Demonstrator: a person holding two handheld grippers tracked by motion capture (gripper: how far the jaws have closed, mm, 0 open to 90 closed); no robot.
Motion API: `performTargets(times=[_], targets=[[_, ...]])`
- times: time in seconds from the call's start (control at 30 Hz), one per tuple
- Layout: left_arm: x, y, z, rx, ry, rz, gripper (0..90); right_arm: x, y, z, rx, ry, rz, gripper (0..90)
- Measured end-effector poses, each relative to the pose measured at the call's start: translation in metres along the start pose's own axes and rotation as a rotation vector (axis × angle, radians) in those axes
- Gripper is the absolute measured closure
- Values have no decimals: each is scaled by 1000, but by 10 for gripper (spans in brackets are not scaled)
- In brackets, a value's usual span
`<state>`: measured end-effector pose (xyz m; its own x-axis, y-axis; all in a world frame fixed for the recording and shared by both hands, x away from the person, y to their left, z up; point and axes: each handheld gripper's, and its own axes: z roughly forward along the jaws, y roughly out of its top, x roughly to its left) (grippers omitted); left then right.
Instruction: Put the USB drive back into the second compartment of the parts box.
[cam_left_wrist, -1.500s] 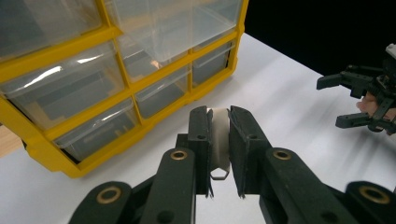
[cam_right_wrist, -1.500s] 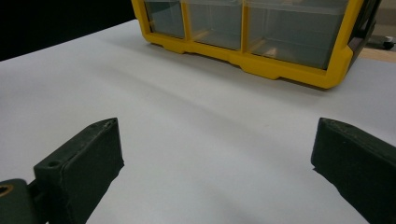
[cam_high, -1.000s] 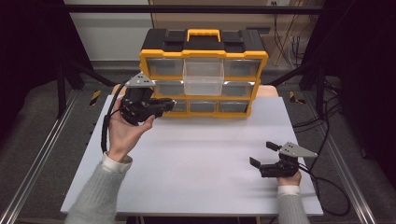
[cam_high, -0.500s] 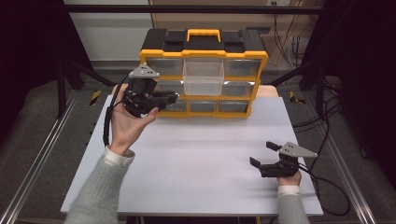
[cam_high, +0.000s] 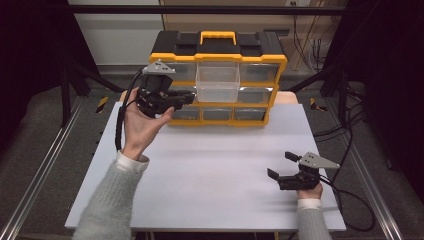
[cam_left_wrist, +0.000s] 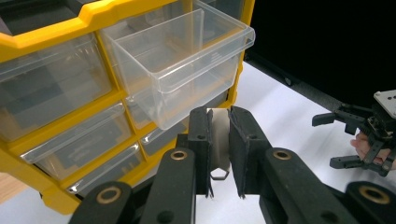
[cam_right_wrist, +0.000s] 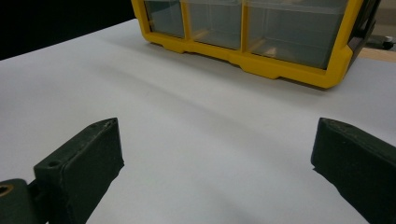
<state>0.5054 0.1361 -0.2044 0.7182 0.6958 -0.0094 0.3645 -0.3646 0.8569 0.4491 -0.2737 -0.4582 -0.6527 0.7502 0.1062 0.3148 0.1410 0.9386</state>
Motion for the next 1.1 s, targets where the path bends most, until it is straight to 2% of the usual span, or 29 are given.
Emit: performTargets(times=[0.33,0.73,1.1], targets=[[-1,14,3,-8,0,-2,793,0,0,0,1,0,-1,25],[1,33,8,-12,19,-5,793,0,0,0,3,-2,-1,25],[4,45,24,-6,28,-8,793,0,0,0,-2,-1,-1,25]])
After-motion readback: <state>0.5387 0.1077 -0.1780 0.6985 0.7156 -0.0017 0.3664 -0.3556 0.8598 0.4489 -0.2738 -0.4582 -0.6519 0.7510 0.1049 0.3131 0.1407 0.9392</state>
